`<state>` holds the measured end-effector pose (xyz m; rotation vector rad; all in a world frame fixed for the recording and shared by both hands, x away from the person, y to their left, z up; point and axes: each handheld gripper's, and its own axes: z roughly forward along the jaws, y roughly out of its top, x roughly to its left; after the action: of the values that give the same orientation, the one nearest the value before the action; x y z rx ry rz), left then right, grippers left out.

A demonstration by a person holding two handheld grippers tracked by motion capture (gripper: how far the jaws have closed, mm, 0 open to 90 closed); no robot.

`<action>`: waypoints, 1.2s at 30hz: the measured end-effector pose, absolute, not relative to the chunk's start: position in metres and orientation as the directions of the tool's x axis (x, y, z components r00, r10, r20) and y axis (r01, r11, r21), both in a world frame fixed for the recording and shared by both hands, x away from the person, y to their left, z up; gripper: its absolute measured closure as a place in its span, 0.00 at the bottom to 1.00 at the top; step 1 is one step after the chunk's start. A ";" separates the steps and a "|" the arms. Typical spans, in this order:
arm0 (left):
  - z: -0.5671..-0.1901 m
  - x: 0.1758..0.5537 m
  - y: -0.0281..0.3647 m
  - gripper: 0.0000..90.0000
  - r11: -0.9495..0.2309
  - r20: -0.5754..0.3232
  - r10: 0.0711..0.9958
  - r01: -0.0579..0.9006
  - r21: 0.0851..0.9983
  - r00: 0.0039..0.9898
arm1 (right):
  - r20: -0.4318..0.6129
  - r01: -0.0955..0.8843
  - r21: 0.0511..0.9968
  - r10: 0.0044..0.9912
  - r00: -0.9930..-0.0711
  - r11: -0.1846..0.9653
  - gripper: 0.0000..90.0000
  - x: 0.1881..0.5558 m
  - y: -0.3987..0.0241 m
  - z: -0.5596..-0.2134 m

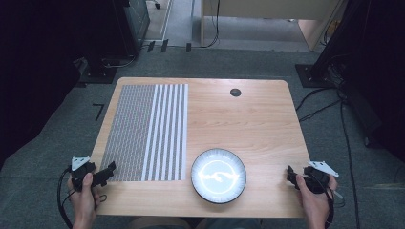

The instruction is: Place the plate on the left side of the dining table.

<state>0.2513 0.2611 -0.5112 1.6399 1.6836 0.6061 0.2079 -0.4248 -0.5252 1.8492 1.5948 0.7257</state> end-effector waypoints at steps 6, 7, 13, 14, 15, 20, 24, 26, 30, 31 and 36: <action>-0.510 0.252 0.258 0.20 0.075 -0.142 0.989 0.660 0.748 0.048 | 0.029 0.671 0.731 0.988 0.150 -0.124 0.15 0.208 -0.424 -0.525; -0.510 0.252 0.258 0.20 0.075 -0.142 0.989 0.660 0.748 0.048 | 0.029 0.671 0.731 0.988 0.150 -0.124 0.15 0.208 -0.424 -0.525; -0.506 0.252 0.255 0.20 0.072 -0.140 0.989 0.659 0.748 0.051 | 0.044 0.657 0.736 0.980 0.192 -0.162 0.16 0.207 -0.423 -0.523; -0.504 0.253 0.254 0.20 0.109 -0.190 0.980 0.658 0.745 0.053 | 0.051 0.649 0.742 0.980 0.194 -0.168 0.16 0.206 -0.423 -0.521; -0.504 0.253 0.254 0.20 0.109 -0.190 0.980 0.658 0.745 0.053 | 0.051 0.649 0.742 0.980 0.194 -0.168 0.16 0.206 -0.423 -0.521; -0.498 0.253 0.241 0.20 0.082 -0.171 0.982 0.651 0.754 0.076 | 0.112 0.631 0.746 0.974 0.197 -0.213 0.16 0.204 -0.418 -0.513; -0.494 0.252 0.233 0.20 0.059 -0.155 0.984 0.648 0.759 0.092 | 0.123 0.614 0.755 0.970 0.211 -0.229 0.16 0.202 -0.414 -0.508; -0.493 0.252 0.231 0.20 0.063 -0.156 0.984 0.646 0.760 0.087 | 0.126 0.611 0.756 0.969 0.212 -0.232 0.16 0.201 -0.413 -0.507; -0.490 0.251 0.225 0.20 0.057 -0.154 0.983 0.643 0.764 0.096 | 0.129 0.598 0.769 0.971 0.200 -0.226 0.16 0.202 -0.407 -0.502; -0.489 0.250 0.222 0.20 0.054 -0.152 0.983 0.641 0.765 0.099 | 0.129 0.598 0.769 0.971 0.200 -0.226 0.16 0.202 -0.407 -0.502; -0.487 0.250 0.207 0.20 0.027 -0.146 0.980 0.642 0.766 0.133 | 0.126 0.590 0.781 0.976 0.175 -0.207 0.16 0.202 -0.397 -0.496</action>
<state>0.2496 0.2074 -0.4873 1.6919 1.5849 0.5949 0.2021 -0.3966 -0.4964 1.8755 1.4728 0.8600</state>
